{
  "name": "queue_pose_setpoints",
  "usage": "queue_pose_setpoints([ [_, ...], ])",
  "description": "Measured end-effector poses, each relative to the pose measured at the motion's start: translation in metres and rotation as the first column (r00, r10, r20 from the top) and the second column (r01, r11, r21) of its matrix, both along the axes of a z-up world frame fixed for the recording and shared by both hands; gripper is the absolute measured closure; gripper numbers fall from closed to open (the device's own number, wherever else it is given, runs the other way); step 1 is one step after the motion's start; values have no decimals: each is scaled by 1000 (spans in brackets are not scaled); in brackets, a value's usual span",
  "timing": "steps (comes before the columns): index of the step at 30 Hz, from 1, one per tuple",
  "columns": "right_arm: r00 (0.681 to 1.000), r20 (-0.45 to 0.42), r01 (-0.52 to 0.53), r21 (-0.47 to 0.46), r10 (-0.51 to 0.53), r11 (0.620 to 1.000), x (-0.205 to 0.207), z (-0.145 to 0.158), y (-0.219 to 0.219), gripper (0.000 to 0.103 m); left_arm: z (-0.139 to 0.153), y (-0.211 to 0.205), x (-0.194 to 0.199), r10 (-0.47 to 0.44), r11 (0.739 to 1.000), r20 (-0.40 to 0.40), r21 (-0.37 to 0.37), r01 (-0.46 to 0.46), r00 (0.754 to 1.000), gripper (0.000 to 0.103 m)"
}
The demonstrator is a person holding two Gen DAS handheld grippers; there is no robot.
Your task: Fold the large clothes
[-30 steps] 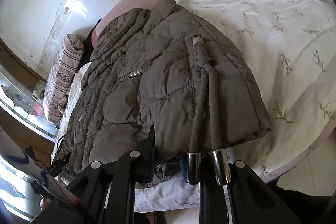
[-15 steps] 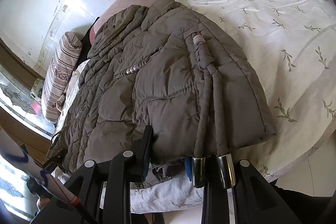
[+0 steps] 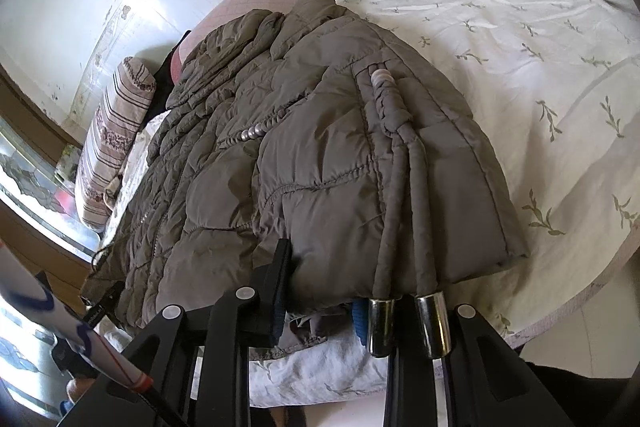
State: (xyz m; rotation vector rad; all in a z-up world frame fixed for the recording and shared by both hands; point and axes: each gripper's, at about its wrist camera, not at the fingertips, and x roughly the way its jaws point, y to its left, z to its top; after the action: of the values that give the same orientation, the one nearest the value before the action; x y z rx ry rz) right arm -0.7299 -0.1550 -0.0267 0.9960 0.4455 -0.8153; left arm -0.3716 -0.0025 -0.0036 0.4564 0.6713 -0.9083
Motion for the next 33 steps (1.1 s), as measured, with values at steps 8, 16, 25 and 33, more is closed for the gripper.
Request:
queue_pose_setpoints([
  [8,1000,-8,-1,-5,1,1000,1,1,0,75,-2,-2,-5,4,1000,51,25,-5,999,68],
  [16,999,-48,-3,-45,0,999,4,2,3,75,-3,-2,-9,5,999,79,36,-7,997,66],
  [25,997,-72,-6,-59,1,998,5,4,5,75,-4,-3,-10,5,999,92,41,-9,996,64],
  [33,996,-91,-6,-86,-2,996,8,6,9,79,-4,-3,-11,5,999,91,41,-9,996,64],
])
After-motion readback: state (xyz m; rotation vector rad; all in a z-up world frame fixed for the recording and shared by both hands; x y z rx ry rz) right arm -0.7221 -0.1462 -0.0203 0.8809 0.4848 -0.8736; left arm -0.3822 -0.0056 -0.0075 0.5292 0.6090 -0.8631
